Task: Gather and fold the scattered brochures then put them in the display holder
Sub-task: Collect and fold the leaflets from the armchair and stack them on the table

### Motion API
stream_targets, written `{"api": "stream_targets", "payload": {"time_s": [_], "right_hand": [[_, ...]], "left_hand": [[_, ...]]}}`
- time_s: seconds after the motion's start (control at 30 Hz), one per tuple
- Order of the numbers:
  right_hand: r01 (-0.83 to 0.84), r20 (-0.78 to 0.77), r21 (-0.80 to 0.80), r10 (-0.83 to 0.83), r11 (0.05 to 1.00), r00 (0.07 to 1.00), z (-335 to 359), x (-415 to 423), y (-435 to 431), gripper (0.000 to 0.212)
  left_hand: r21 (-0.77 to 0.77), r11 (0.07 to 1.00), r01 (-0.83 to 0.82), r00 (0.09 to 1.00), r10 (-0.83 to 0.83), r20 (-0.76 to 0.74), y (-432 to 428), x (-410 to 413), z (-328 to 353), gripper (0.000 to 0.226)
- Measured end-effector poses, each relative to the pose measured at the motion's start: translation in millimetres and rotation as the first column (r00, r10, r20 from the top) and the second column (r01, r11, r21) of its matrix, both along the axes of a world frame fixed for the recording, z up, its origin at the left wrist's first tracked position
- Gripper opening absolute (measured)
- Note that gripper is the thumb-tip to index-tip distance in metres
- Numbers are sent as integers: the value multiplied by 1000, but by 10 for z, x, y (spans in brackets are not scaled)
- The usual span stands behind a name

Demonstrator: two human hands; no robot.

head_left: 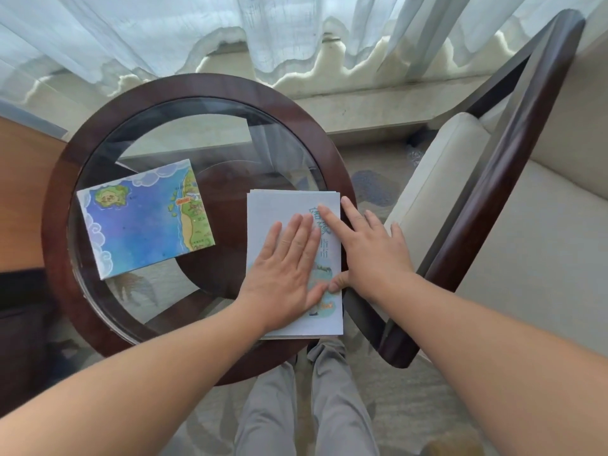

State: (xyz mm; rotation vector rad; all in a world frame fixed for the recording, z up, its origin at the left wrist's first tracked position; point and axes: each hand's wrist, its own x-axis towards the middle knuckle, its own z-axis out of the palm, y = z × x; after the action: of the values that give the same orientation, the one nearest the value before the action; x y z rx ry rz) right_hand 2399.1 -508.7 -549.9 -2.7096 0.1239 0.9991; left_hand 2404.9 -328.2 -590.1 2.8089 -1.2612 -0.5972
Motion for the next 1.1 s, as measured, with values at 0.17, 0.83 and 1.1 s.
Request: {"api": "stream_targets", "payload": {"time_s": [0.17,0.83,1.1], "right_hand": [[-9,2,-13,9,1000,1000,16,-9,-2,125],[113,66,22,-114,993,991,109,-64,194,118],[730,-145,199,-717,653,682,132,-24,520,51]], "left_hand": [[6,998,62,998,-62,-14,-20,-346,8,99],[-148,887,-437,894,410,-182,704,-223,411,60],[178,379,-908,266,850,-455,215,214,518,44]]}}
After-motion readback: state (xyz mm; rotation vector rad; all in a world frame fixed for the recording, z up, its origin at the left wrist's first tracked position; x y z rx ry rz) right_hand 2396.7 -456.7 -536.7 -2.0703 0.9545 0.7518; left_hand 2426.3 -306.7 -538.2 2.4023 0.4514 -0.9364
